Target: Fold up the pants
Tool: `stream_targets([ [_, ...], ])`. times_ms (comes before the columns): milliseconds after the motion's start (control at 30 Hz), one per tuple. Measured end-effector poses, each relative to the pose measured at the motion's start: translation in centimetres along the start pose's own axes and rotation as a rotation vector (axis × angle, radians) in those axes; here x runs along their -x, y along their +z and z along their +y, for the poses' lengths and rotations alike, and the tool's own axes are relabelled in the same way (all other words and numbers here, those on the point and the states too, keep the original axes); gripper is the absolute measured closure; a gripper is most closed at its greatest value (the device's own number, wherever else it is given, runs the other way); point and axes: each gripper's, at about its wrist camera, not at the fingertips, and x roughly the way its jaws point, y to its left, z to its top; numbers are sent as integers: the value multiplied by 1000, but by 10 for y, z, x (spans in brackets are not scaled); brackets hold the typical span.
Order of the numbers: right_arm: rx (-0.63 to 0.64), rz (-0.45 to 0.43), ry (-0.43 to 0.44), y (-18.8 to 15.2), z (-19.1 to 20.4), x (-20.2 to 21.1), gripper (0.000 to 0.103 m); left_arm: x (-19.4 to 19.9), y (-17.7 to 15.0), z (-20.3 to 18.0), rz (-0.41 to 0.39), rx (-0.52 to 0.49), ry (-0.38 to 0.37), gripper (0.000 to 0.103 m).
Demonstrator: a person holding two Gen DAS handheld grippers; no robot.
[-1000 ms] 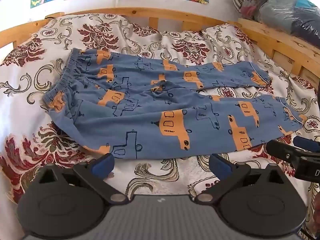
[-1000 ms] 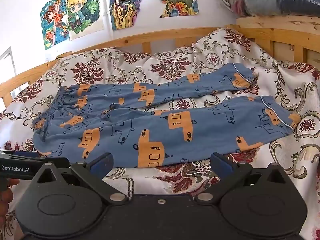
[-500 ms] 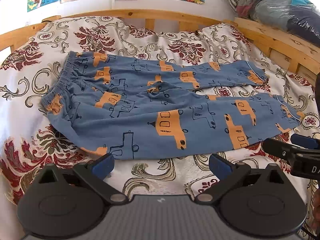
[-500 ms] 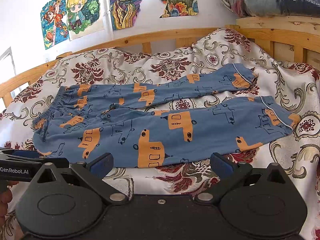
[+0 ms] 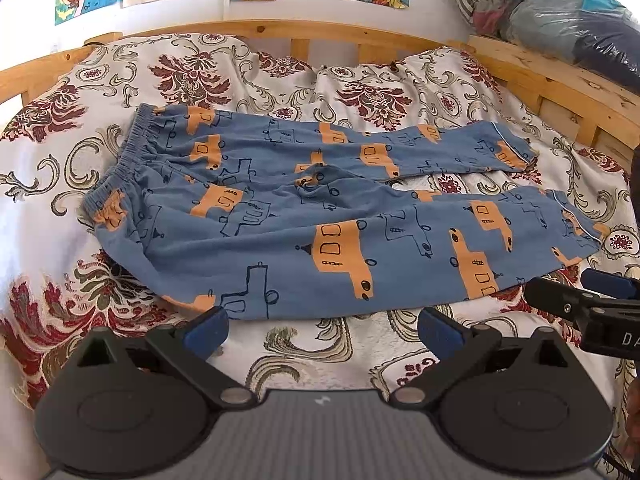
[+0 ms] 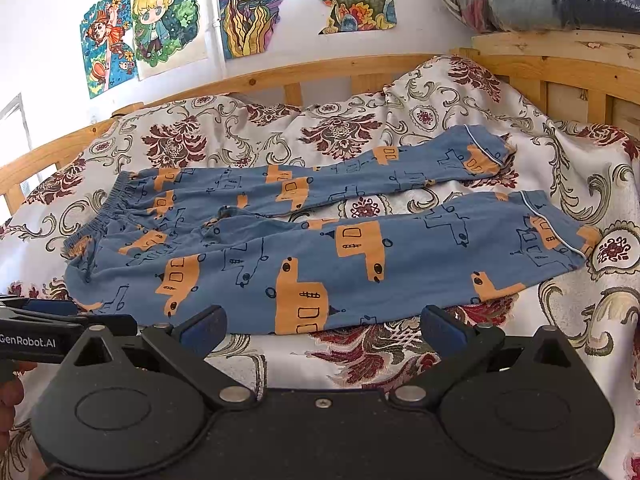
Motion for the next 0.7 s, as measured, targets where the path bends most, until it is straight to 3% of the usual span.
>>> stream_targets([
  [700,9,-15,-25,-2,-3,1,1,-4,0,1,42,3,4,0],
])
